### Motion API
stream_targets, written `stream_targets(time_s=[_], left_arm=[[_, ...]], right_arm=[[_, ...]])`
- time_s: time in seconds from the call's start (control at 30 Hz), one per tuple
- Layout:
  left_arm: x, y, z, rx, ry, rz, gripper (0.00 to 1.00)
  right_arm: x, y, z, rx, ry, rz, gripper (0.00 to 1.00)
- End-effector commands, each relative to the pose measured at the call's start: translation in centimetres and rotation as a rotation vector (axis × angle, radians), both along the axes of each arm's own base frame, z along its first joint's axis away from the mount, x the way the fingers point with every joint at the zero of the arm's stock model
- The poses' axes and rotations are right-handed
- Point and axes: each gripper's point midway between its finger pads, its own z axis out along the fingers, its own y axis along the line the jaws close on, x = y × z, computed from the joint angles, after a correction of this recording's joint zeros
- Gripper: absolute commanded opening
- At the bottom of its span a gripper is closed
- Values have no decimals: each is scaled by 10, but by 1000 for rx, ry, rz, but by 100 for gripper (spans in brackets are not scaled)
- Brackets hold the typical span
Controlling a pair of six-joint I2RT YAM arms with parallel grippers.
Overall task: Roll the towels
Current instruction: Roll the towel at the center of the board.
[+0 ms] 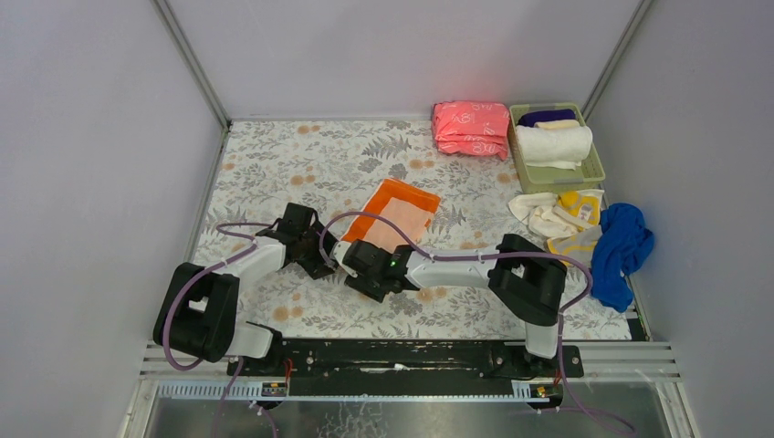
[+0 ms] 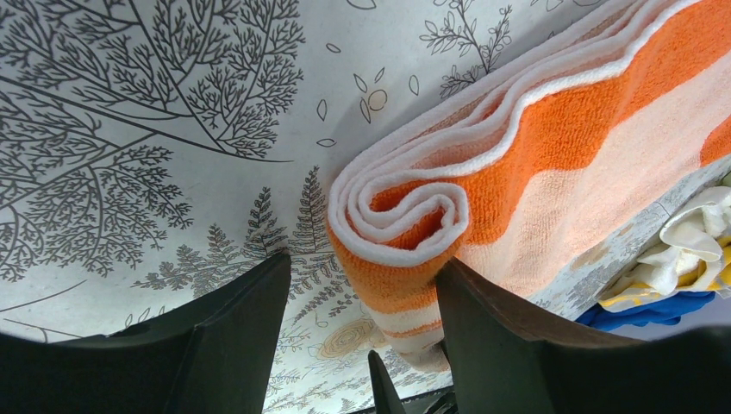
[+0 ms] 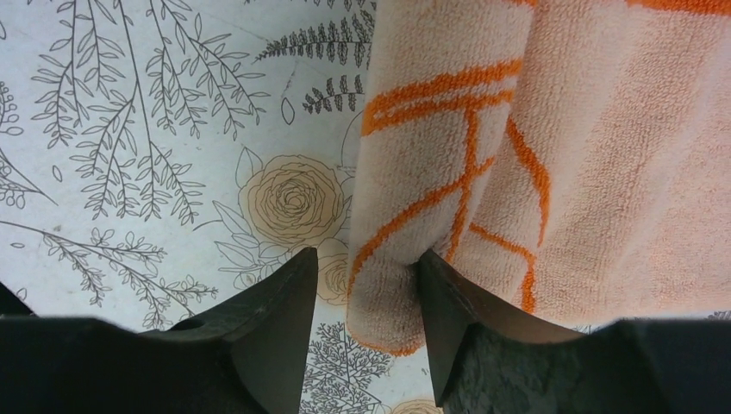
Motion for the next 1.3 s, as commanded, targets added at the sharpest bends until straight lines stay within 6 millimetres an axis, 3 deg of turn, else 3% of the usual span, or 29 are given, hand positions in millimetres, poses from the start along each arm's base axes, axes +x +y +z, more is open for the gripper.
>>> stream_targets(time_s=[0.0,0.23,0.3,0.4,0.53,0.67,0.87,1.03,1.27], left_arm=[[-38,35,-43,199,148,-6,63],[-38,35,-43,200,151,-7,63],[-37,35,-42,197,148,-6,63],[-36,34,-40,193,142,-5,63],[-31,37,-28,204,111,9,65],[-27,38,-8,203,69,22,72],[-25,38,22,184,5,42,82],[-28,34,39,139,-30,48,83],[-15,21,43,86,-50,34,85]], right_arm=[[3,-8,-14,-61,-24,-8,53],[-2,-31,-49,-182,3,-24,42],[-5,-37,-58,-210,21,-29,36],[-22,-30,-64,-167,120,-11,20],[-39,-5,-43,19,305,-7,1],[-39,19,-8,246,488,-29,0],[-27,35,30,507,729,-62,0],[-19,33,41,626,907,-110,0],[-13,25,29,648,1047,-193,0]])
